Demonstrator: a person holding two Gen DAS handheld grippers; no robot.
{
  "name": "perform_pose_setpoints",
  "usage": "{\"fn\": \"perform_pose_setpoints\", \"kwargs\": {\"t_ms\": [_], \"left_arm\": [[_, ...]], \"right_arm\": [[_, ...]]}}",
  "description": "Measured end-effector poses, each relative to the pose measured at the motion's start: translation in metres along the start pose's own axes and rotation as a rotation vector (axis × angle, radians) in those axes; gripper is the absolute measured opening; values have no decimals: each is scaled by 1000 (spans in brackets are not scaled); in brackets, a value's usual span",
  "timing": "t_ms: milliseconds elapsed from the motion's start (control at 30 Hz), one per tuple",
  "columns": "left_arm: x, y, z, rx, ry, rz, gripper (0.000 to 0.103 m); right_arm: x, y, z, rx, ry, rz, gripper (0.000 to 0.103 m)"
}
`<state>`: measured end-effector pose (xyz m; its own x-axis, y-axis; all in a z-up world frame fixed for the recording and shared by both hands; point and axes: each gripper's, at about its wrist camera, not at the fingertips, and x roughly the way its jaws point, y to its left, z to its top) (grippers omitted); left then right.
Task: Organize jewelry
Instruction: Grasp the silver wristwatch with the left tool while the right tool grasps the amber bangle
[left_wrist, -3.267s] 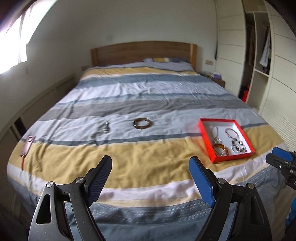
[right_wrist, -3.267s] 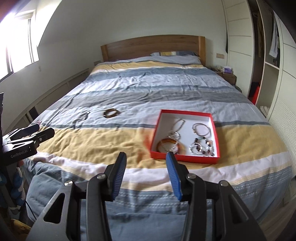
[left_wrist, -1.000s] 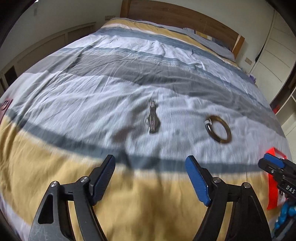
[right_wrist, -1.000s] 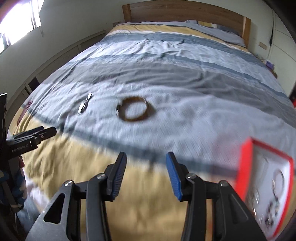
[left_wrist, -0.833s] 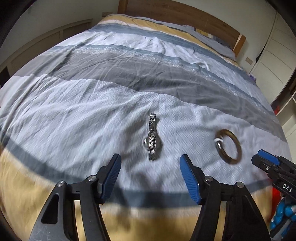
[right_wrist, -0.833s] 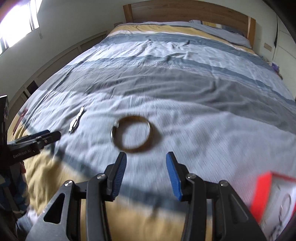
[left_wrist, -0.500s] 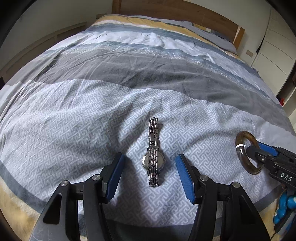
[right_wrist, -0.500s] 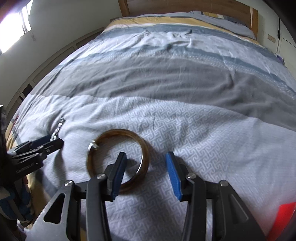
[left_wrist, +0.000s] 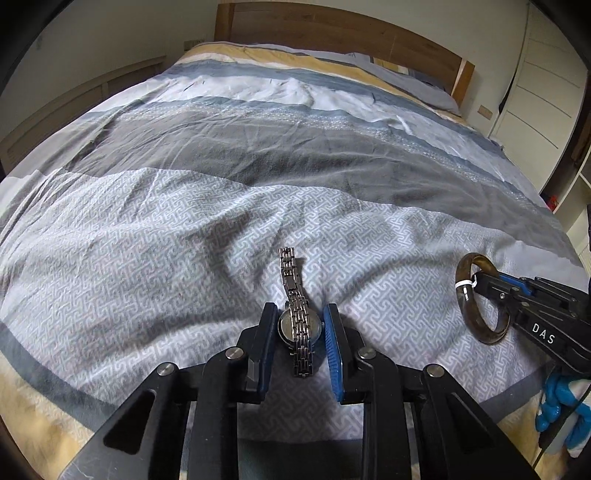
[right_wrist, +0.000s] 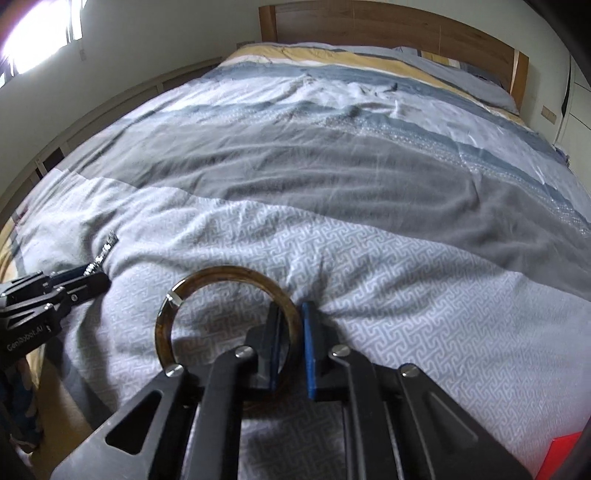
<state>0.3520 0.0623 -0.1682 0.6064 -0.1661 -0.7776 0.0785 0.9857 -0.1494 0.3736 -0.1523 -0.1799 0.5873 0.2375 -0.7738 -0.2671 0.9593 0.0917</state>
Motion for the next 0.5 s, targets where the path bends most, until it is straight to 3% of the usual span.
{"fn": "perform_pose_setpoints", "kwargs": {"t_ms": [200,500], "left_arm": [[-31,-19,-13,26,-6,-24,25],[-108,-53,-27,65,-61,-53,25]], "right_arm": [[-45,3,-10,5,-47,-3,9],[-150,-2,-38,65,-127,-21,9]]}}
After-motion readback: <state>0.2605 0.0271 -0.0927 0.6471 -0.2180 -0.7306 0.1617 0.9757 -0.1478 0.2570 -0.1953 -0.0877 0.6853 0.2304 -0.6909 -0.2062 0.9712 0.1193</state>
